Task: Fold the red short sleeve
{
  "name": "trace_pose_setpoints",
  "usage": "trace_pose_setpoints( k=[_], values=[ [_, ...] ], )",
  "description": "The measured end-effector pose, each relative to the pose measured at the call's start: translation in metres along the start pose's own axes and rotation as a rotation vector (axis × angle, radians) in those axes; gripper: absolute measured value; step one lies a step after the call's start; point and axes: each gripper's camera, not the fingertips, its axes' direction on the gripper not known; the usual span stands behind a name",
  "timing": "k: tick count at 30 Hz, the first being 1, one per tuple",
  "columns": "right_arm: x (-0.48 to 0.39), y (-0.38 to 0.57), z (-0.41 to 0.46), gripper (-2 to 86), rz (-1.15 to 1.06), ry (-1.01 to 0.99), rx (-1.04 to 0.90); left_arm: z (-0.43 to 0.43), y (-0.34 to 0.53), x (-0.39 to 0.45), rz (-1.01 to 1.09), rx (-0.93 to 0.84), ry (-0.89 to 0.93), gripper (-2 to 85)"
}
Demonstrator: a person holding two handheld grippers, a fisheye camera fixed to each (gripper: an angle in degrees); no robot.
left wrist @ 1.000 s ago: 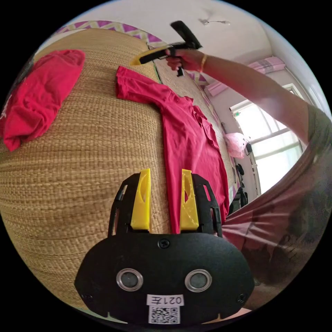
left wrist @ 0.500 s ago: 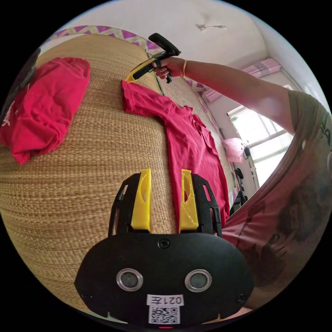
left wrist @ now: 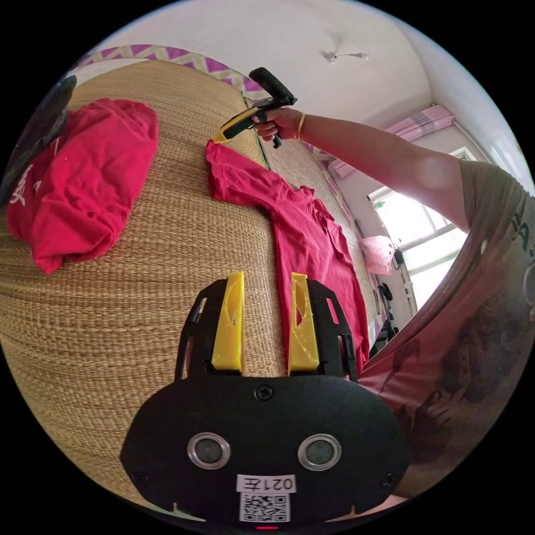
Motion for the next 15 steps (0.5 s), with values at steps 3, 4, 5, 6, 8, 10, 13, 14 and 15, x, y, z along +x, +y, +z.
trace_pose_setpoints(
  k=[3, 4, 5, 6, 8, 10, 13, 14, 15],
  values=[
    [-0.002, 0.03, -0.037, -0.9, -0.045, -0.048, 0.099, 0.014, 0.003, 0.001, 0.03, -0.011, -0.012, 12.0],
    [-0.004, 0.047, -0.053, -0.9, -0.061, -0.072, 0.139, 0.017, 0.003, 0.002, 0.039, -0.016, -0.016, 12.1],
    [-0.005, 0.056, -0.06, -0.9, -0.07, -0.082, 0.16, 0.025, 0.002, 0.003, 0.054, -0.022, -0.019, 12.3],
    [-0.008, 0.075, -0.075, -0.9, -0.088, -0.106, 0.198, 0.031, 0.002, 0.005, 0.062, -0.021, -0.015, 12.4],
    [-0.013, 0.108, -0.095, -0.8, -0.097, -0.115, 0.243, 0.041, 0.002, 0.005, 0.061, -0.012, 0.002, 12.5],
    [-0.018, 0.154, -0.114, -0.7, -0.092, -0.127, 0.275, 0.052, 0.001, 0.007, 0.065, -0.012, 0.011, 12.5],
    [-0.024, 0.208, -0.125, -0.7, -0.078, -0.156, 0.28, 0.068, 0.001, 0.012, 0.075, -0.021, 0.026, 12.4],
    [-0.026, 0.219, -0.125, -0.7, -0.076, -0.159, 0.279, 0.074, 0.001, 0.015, 0.084, -0.028, 0.027, 12.4],
    [-0.028, 0.239, -0.124, -0.6, -0.065, -0.172, 0.276, 0.079, 0.002, 0.017, 0.092, -0.034, 0.029, 12.4]
  ],
)
